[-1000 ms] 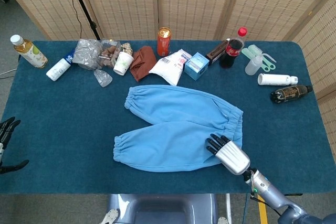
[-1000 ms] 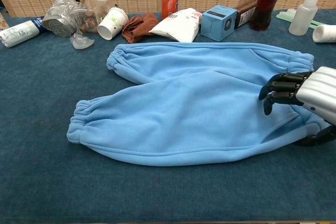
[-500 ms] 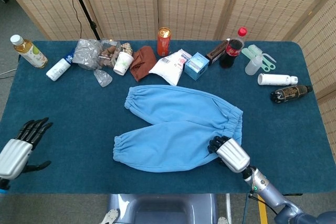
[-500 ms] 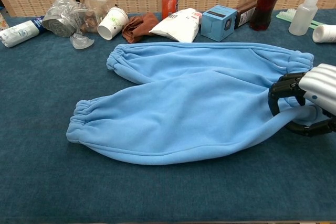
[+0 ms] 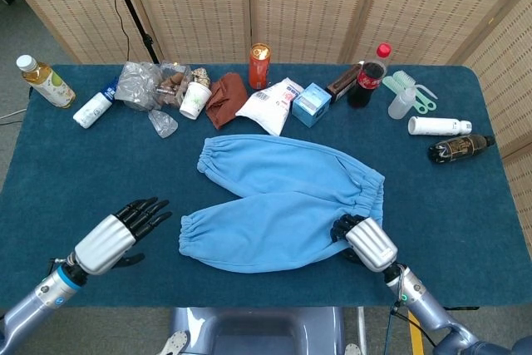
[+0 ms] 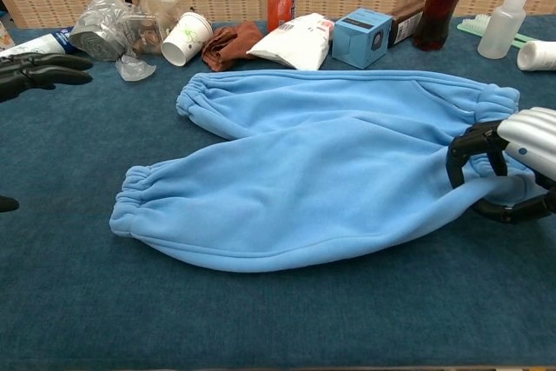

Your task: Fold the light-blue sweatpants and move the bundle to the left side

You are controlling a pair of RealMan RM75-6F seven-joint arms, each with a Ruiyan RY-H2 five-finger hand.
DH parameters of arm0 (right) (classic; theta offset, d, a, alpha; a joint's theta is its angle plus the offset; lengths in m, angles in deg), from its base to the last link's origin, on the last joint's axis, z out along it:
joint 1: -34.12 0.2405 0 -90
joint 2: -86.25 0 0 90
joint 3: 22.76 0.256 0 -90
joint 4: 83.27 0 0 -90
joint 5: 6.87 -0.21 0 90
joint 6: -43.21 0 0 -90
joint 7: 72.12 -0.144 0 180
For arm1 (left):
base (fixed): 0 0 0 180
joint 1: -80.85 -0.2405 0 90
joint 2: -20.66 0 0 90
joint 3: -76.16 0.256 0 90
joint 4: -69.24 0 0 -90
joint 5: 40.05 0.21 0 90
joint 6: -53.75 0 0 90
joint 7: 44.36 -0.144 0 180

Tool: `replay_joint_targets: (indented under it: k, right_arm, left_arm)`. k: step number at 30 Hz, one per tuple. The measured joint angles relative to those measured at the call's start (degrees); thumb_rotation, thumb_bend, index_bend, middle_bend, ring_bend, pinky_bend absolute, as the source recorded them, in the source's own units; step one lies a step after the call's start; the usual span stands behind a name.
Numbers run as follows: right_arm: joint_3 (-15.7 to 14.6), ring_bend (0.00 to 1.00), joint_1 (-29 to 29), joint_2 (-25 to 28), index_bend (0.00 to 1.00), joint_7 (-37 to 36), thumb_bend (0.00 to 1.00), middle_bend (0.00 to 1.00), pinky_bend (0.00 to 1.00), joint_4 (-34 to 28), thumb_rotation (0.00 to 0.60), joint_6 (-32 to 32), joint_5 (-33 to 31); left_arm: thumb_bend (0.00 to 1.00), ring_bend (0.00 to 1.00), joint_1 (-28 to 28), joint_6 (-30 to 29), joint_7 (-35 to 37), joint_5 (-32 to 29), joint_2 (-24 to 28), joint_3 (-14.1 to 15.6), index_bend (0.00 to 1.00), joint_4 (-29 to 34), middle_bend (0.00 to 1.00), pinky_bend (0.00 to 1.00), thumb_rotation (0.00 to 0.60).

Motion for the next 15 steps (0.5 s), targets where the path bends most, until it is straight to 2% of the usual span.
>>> replay_joint_targets:
  k: [4, 15]
  right_arm:
    - [-0.13, 0.42, -0.13, 0.42, 0.61, -0.82, 0.59, 0.5, 0.59, -1.27, 0.6, -0.92, -1.16]
    - [0.03, 0.42, -0.27, 0.17, 0.61, -1.83, 0.59, 0.5, 0.59, -1.19, 0.6, -1.26, -2.29]
  left_arm:
    - [0.08, 0.05, 1.05, 1.4, -1.83, -0.1, -2.15, 0.56, 0.0, -1.1, 0.0, 0.04, 0.6]
    - [0.08, 0.05, 3.33, 4.13, -5.33, -0.88, -8.11, 2.4, 0.0, -2.62, 0.0, 0.02, 0.6]
